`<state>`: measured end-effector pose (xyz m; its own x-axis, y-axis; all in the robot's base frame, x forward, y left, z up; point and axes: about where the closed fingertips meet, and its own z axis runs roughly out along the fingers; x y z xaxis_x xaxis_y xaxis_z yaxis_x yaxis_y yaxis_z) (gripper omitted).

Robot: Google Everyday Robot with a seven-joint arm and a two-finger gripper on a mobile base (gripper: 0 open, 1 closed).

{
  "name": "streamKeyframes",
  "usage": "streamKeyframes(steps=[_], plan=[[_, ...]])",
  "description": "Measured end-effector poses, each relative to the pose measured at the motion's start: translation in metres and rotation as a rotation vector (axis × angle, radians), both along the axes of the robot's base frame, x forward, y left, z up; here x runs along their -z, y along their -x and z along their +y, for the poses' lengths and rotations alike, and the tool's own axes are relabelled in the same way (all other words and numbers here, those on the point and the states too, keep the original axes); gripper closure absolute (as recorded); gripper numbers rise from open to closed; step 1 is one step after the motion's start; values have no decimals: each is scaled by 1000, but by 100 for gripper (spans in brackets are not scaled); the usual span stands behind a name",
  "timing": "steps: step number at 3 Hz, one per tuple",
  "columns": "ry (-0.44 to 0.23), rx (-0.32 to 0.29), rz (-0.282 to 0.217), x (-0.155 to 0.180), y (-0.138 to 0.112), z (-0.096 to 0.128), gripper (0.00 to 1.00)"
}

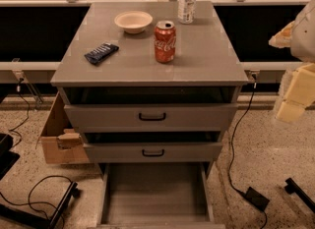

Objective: Close bottom drawer

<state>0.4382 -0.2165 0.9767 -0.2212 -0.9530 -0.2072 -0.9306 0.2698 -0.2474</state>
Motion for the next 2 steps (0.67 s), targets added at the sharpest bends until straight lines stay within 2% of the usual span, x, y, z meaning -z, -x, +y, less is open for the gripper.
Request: streamKeyframes(steps=[1, 2], plan=[[6, 0, -4, -2, 0, 0, 0], [73, 5, -59, -34, -6, -4, 0]])
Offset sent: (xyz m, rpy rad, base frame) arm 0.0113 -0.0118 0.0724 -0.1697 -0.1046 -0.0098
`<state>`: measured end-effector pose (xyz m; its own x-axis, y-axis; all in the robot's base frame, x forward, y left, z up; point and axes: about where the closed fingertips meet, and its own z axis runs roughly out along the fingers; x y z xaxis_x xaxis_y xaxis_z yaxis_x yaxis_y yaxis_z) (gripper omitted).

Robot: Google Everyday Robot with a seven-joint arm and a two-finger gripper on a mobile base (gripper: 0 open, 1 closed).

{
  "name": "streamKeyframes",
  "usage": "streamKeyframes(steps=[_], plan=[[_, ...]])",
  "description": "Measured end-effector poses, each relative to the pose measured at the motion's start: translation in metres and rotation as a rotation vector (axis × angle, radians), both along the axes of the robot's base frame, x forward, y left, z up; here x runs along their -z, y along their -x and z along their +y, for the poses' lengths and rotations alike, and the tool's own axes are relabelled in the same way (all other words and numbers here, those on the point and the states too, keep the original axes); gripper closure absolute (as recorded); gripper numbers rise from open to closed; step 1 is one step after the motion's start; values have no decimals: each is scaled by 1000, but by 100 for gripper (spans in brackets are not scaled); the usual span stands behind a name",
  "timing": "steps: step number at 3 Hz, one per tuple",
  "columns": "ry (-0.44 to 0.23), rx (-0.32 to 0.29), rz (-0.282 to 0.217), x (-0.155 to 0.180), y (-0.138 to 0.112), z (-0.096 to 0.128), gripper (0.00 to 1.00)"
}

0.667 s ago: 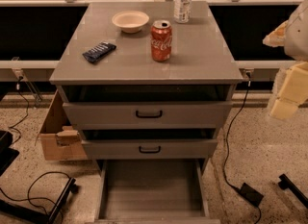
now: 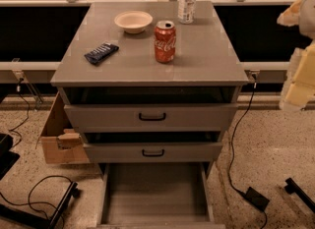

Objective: Close bottom drawer

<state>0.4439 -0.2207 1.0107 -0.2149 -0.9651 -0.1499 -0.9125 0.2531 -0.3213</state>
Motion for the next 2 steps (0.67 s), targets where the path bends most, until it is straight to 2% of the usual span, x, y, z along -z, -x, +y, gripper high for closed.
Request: streamKeyframes(steps=[1, 2], plan=[[71, 7, -42, 3, -7, -6, 0], [105, 21, 4, 75, -10, -13, 0]])
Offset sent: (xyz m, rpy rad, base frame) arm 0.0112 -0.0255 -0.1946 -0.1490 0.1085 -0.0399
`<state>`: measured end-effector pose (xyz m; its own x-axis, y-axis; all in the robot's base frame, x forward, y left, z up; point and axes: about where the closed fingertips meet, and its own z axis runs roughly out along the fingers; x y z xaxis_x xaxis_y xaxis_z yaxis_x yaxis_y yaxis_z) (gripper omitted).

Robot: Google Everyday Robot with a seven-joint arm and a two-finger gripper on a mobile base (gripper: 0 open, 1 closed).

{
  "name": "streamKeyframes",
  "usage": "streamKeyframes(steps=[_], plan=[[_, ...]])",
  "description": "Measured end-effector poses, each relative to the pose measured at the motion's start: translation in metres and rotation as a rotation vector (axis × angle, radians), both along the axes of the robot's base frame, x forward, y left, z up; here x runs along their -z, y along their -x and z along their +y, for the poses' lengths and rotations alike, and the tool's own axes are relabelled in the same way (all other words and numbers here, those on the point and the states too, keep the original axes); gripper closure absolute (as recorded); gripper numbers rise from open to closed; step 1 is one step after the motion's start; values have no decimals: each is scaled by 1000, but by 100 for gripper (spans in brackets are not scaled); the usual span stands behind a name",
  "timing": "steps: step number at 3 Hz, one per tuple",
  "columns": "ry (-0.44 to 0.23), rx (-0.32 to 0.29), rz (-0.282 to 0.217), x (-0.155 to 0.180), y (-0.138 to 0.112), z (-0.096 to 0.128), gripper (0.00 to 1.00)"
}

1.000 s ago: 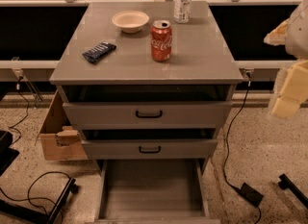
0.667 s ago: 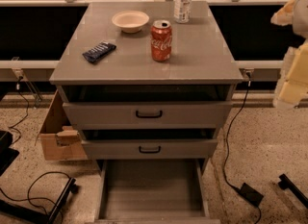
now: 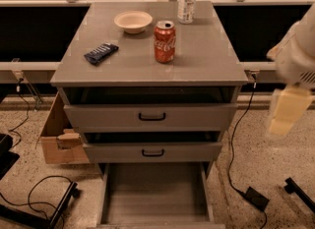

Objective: Close bottom drawer

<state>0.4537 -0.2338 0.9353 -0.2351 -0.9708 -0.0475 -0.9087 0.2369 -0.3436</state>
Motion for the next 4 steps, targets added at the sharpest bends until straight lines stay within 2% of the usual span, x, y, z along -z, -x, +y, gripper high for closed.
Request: streamKeyframes(steps=[1, 2, 3, 4], plan=[[-17, 15, 58, 73, 4, 1, 0], [-78, 39, 116, 151, 18, 6, 0], [-130, 58, 142, 217, 23, 10, 0], [-130, 58, 142, 217, 23, 10, 0]])
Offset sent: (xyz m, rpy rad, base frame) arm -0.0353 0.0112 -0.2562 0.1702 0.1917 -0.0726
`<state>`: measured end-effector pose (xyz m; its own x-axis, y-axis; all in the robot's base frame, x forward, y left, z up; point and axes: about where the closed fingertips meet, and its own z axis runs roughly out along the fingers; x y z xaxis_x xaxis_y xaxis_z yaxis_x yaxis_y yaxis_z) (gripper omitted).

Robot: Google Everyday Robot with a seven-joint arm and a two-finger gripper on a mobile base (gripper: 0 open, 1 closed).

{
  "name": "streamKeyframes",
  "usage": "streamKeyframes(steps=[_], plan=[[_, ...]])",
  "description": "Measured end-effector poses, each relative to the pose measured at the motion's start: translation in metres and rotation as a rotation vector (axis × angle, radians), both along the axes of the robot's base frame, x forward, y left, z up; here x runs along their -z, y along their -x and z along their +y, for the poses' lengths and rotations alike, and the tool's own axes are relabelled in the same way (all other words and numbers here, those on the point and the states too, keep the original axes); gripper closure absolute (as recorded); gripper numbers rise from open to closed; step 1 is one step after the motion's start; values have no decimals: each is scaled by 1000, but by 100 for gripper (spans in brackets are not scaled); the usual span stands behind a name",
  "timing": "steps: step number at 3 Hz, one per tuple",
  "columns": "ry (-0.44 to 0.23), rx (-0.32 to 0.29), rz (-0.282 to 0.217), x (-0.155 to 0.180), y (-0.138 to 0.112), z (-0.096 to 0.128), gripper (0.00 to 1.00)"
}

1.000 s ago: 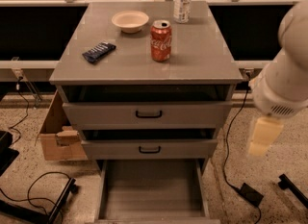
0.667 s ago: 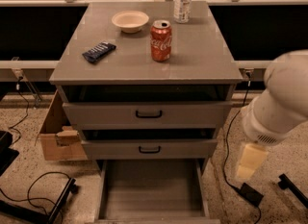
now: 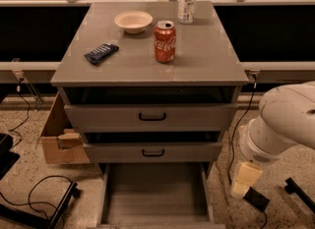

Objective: Close bottom drawer

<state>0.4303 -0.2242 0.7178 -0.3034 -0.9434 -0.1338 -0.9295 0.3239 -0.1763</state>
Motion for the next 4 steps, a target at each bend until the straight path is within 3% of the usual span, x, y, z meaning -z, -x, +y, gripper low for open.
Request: streamKeyframes(steps=[1, 2, 4], plan=[[-2, -2, 12, 14, 2, 6, 0], [-89, -5, 80, 91, 21, 36, 0], [-184, 38, 165, 236, 44, 81, 0]])
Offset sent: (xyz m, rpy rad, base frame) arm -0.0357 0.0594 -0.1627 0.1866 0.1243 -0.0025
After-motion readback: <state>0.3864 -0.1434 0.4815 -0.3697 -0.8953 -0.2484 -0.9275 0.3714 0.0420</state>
